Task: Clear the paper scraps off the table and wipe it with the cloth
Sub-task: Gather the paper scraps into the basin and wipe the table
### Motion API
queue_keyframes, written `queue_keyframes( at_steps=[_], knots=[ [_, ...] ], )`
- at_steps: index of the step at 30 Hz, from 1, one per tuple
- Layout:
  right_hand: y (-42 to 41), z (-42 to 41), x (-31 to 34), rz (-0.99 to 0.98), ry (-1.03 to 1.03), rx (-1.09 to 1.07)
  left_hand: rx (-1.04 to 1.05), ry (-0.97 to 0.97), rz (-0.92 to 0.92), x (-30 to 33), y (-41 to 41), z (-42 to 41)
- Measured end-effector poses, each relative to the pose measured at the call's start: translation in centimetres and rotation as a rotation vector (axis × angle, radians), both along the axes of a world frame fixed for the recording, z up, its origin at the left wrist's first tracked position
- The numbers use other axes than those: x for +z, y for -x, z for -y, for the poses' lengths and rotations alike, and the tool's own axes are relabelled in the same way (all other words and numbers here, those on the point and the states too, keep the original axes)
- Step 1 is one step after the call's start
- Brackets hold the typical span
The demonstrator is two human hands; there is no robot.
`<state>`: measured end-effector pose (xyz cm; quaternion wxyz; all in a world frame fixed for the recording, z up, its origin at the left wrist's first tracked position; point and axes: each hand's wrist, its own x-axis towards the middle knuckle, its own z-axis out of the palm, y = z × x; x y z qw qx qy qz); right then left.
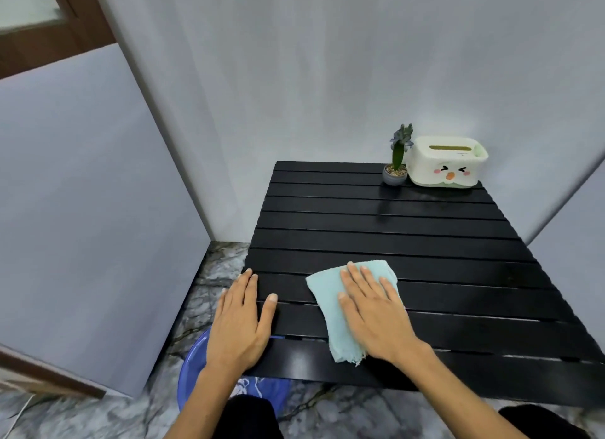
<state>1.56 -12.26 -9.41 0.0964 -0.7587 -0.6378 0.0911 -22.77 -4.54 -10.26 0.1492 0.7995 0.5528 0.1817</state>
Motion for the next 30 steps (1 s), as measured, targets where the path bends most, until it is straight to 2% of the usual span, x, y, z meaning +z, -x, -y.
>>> queue_keyframes(
  at_steps=[5,10,13,16,20,30],
  knots=[
    [-4.2,-0.3,0.3,0.082,0.035,-0.188,-0.003,-0.013,-0.034,0.3,-0.4,0.3],
    [-2.0,-4.6,0.8,0.096,0.046,-0.264,0.009,-0.005,-0.020,0.5,-0.7,0.7],
    [1.2,-6.4,0.7,0.049,0.042,-0.163,0.016,0.012,0.007,0.6,-1.7,1.4],
    [3.3,-6.1,0.6,0.023,-0.058,0.013,0.025,0.005,0.001,0.8,-2.9,2.1],
    [1.9,-3.3,0.1,0.026,-0.067,0.112,0.035,-0.023,-0.036,0.8,-3.3,2.2],
    [-6.6,2.6,-0.4,0.111,0.006,-0.255,0.009,-0.043,-0.083,0.3,-3.4,2.2]
  ],
)
